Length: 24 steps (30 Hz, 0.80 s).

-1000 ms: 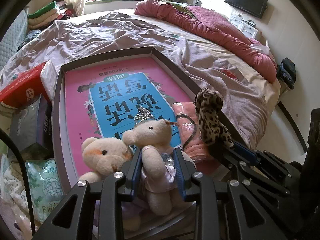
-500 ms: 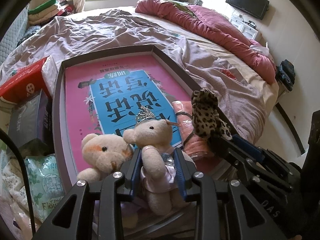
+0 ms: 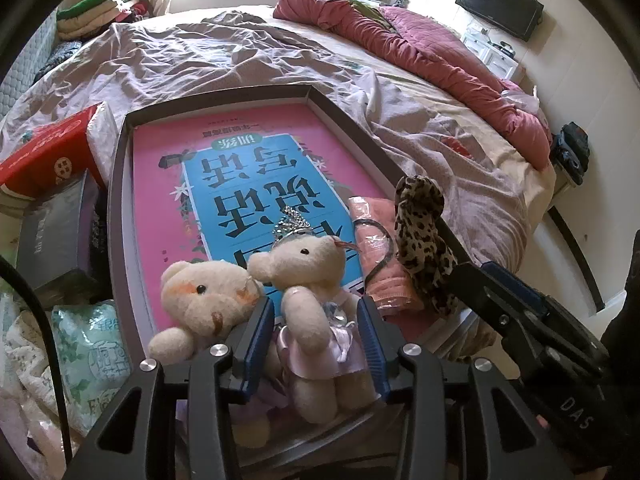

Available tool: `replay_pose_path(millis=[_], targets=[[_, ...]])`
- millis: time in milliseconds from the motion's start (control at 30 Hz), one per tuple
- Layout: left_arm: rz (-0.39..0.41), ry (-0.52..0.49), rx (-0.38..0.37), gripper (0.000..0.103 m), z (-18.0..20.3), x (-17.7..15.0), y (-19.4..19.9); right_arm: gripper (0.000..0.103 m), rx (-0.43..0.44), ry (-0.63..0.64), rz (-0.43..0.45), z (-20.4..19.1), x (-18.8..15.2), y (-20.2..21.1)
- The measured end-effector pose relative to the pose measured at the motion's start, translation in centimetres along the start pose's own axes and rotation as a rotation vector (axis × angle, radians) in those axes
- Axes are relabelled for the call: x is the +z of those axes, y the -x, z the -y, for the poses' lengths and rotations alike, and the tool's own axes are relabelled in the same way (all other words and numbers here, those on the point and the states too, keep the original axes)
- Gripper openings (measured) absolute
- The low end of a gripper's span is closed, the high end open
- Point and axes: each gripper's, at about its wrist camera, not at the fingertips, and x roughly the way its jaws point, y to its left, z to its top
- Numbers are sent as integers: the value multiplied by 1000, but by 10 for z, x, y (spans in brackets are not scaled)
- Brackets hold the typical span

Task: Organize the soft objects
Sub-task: 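Open left tool to drop the crowned bear on the tray while right releases the scrunchie, then move both open tools over the pile of wipes packs beside the tray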

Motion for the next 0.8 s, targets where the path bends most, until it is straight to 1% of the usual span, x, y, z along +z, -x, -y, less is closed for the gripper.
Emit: replay_pose_path(millis=[33, 100, 267, 333, 400, 467, 600, 633, 733, 800], targets=[[1, -1, 2, 49, 0, 0, 1, 56, -2, -1, 2, 0, 0, 1], [5, -6, 6, 53, 1, -1, 4, 58, -5, -7, 7, 0, 1, 4], [9, -8, 18, 54, 1, -3, 11, 61, -16, -9, 22, -1, 3, 11], [15, -7, 34, 60, 1, -4, 16, 61, -17, -7, 25, -2, 3, 13], [27, -8, 57, 63, 1, -4, 23, 61, -26, -8, 28, -3, 2, 14], [38, -10, 61, 64, 0, -5, 30, 61, -35, -9, 39, -5, 2, 18], [63, -13, 76, 69, -3, -6, 48, 62, -50, -4, 50, -8, 3, 23], [68, -14, 80, 71, -3, -7, 52, 63, -52, -1, 55, -10, 4, 25], [80, -14, 91, 73, -6, -9, 62, 73, -60, 13, 74, -17, 5, 30], [89, -16, 102, 73, -7, -10, 70, 74, -61, 24, 84, -22, 8, 34]])
